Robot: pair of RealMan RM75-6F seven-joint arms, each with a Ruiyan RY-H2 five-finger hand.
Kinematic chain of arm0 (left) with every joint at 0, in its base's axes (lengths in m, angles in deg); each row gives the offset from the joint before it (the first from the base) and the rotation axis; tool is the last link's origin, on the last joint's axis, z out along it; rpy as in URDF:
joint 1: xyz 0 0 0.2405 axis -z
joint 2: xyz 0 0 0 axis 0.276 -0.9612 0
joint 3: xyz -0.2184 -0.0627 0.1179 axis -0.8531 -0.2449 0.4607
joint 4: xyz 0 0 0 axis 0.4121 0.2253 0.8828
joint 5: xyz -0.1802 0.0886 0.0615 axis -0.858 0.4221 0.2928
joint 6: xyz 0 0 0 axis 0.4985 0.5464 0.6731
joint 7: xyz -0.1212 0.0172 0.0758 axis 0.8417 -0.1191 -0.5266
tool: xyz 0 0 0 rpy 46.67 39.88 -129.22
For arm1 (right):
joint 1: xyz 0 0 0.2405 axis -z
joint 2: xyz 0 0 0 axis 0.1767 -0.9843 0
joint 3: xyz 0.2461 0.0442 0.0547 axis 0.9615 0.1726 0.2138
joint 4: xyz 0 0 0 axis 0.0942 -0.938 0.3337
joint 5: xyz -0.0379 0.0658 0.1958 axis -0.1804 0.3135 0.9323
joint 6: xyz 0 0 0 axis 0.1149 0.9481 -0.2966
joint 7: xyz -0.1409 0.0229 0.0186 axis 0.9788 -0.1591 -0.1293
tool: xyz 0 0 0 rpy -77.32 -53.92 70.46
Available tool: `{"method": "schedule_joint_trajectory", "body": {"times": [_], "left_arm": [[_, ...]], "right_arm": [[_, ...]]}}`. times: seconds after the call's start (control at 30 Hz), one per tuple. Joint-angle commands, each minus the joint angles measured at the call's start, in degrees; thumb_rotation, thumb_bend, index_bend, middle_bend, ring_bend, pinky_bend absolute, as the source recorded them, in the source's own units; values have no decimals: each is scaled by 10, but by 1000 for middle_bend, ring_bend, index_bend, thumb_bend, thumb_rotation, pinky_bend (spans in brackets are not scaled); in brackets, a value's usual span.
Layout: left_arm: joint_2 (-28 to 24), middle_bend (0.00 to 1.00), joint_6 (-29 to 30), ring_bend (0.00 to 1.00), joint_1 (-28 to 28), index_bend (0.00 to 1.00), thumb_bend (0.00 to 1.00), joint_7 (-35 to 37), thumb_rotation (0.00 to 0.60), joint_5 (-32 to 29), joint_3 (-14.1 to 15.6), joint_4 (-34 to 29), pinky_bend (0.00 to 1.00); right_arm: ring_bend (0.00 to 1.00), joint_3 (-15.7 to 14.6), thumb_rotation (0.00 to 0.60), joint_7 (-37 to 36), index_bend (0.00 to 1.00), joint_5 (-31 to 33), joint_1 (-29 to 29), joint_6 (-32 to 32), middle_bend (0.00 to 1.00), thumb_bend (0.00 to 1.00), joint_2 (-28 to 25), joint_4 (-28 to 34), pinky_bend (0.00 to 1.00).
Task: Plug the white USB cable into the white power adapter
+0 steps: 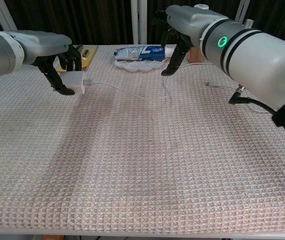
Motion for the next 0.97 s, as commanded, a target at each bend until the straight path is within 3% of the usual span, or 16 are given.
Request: {"method": "schedule_joint_trajectory", "body": {"times": [0.03,0.17,0.27,0.47,0.63,0.8,0.97], "left_arm": [[19,382,-43,181,-8,384,196,12,600,-5,15,41,47],[28,274,-51,98,-14,241,191,26,600,10,14,60,21],[12,236,-41,75,-30,192,188,51,600,50,17,51,10],[-70,245,36,75,-114,199,172,165,600,192,34,46,0],[-154,255,116,75,-211,218,162,270,600,331,91,69,0],[-203,253,185,75,-298,224,164,336,600,386,126,79,0],[-220,253,252,75,-375,228,164,359,600,420,145,55,0]], "right_arm": [[135,-30,600,-26,100,-39,44,19,286,26,-56,44,26],[128,-48,600,-66,100,-73,81,26,275,27,-102,64,26],[128,-62,600,-86,99,-97,105,34,272,31,-134,80,26],[119,-110,600,-183,100,-183,182,51,250,72,-225,108,27],[53,-169,600,-324,100,-294,260,66,189,131,-324,105,26],[26,-205,600,-403,99,-358,334,127,173,156,-360,75,24],[18,-227,600,-461,99,-388,393,165,170,180,-368,51,22]]}}
